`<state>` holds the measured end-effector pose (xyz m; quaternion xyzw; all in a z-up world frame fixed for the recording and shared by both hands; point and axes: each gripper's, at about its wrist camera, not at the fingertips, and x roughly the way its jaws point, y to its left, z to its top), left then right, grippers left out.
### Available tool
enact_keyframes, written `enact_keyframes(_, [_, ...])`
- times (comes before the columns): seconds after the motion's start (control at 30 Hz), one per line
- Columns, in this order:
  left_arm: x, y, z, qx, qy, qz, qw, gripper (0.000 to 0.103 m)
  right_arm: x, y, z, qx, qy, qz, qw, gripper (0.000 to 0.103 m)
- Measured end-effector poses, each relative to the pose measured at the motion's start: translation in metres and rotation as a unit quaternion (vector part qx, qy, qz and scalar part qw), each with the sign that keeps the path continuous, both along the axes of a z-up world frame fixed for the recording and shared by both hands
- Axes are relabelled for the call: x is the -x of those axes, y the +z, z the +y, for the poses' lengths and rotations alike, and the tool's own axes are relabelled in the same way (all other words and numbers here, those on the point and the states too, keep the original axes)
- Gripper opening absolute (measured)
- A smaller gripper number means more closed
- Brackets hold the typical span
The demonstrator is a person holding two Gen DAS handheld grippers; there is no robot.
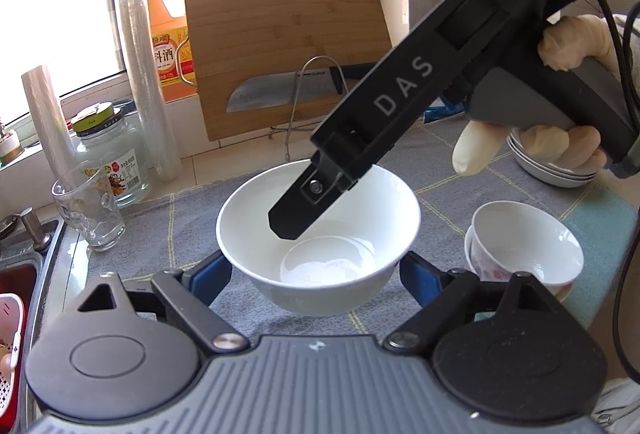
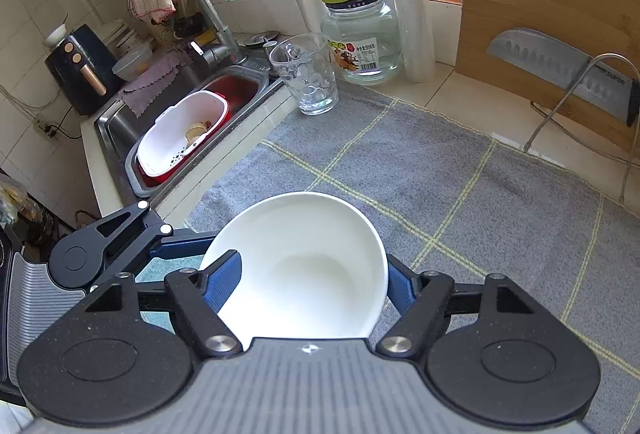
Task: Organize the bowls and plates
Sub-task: 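Lift and carry the white bowl with the right tool toward the bowl stack, then lower the held bowl onto the two stacked bowls with the right tool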
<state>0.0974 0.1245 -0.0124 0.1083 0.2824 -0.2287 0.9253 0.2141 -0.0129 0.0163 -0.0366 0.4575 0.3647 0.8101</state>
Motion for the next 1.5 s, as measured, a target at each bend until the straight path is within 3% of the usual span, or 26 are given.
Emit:
enact_keyframes(0.4, [0.026, 0.013, -0.039, 0.009, -0.062, -0.011, 0.9980, 0.090, 0.040, 0.011, -0.058, -0.006, -0.062, -0.011, 0.998, 0.080])
enact_keyframes(0.93, [0.038, 0.006, -0.092, 0.014, -0.162, -0.004, 0.9867, 0.090, 0.087, 0.011, -0.128, 0.003, -0.157, -0.017, 0.987, 0.080])
enact_keyframes(1.5, [0.041, -0.009, -0.091, 0.011, -0.169, 0.031, 0.9851, 0.090, 0.089, -0.014, -0.133, 0.006, -0.166, 0.015, 0.986, 0.081])
